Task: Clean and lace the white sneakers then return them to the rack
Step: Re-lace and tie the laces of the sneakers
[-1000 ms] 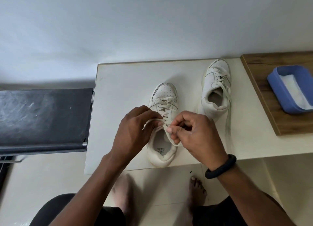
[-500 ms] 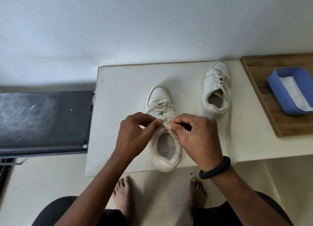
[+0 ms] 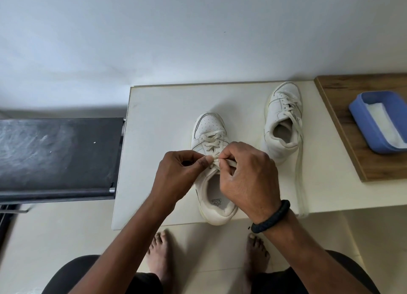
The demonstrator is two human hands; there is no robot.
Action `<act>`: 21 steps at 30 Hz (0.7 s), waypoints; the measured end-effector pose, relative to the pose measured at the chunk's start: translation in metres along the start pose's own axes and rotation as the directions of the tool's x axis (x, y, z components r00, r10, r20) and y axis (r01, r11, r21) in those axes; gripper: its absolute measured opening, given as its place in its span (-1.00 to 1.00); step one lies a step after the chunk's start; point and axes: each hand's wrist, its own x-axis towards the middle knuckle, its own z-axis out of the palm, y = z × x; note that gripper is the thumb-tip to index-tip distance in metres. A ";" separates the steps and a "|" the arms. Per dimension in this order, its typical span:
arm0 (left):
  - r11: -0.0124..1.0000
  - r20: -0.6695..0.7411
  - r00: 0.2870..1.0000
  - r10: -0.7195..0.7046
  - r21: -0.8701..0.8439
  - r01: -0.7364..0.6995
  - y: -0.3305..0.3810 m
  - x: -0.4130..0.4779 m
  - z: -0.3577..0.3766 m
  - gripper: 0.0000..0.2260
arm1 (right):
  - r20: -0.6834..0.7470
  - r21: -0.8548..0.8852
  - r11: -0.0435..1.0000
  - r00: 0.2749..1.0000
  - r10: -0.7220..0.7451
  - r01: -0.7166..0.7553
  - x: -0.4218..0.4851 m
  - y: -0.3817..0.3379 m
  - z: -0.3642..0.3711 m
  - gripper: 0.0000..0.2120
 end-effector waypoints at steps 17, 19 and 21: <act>0.999 0.012 0.999 -0.046 0.027 0.045 0.000 0.001 0.001 -0.73 | 0.037 -0.212 0.976 0.999 -0.036 0.043 -0.004 -0.007 0.004 -0.90; 0.998 0.006 0.999 -0.047 0.045 0.046 -0.001 0.001 0.003 -0.71 | 0.028 -0.229 0.972 0.999 -0.046 0.052 -0.004 -0.008 0.005 -0.88; 0.998 -0.012 0.999 -0.031 0.052 0.032 -0.002 0.001 0.002 -0.72 | 0.026 -0.225 0.973 0.999 -0.047 0.051 -0.005 -0.007 0.006 -0.87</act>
